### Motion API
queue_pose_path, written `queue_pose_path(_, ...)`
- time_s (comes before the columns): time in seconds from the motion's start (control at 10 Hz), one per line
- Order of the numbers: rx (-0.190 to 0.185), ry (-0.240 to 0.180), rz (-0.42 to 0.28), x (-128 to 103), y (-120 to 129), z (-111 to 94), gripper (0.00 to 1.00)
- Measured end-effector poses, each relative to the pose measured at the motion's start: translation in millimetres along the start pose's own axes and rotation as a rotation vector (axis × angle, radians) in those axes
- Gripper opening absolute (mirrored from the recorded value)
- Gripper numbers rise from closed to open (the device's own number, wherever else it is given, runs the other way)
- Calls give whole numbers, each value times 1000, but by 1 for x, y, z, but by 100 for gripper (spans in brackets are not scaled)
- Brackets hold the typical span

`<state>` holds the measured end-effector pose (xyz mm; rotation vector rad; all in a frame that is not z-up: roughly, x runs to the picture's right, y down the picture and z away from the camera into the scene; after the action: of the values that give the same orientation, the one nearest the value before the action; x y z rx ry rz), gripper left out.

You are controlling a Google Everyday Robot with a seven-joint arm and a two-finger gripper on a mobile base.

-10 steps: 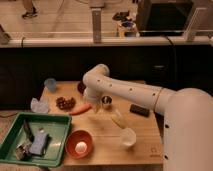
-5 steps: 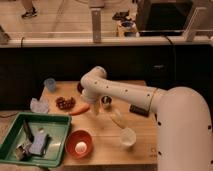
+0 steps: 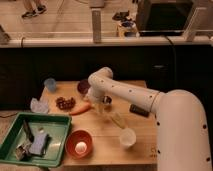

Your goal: Place apple in paper cup

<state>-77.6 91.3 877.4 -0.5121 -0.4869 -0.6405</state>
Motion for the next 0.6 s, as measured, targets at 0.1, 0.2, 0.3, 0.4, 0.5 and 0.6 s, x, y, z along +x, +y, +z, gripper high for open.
queue_pose_path(0.1, 8, -11, -9, 3, 0, 1, 80)
queue_pose_path(0.2, 16, -18, -11, 9, 1, 0, 80)
queue_pose_path(0.3, 22, -19, -16, 11, 0, 2, 80)
queue_pose_path(0.4, 27, -18, -25, 13, -5, 4, 80)
queue_pose_path(0.5, 28, -13, -34, 18, -8, 6, 80)
queue_pose_path(0.6, 28, -9, -40, 21, -11, 7, 80)
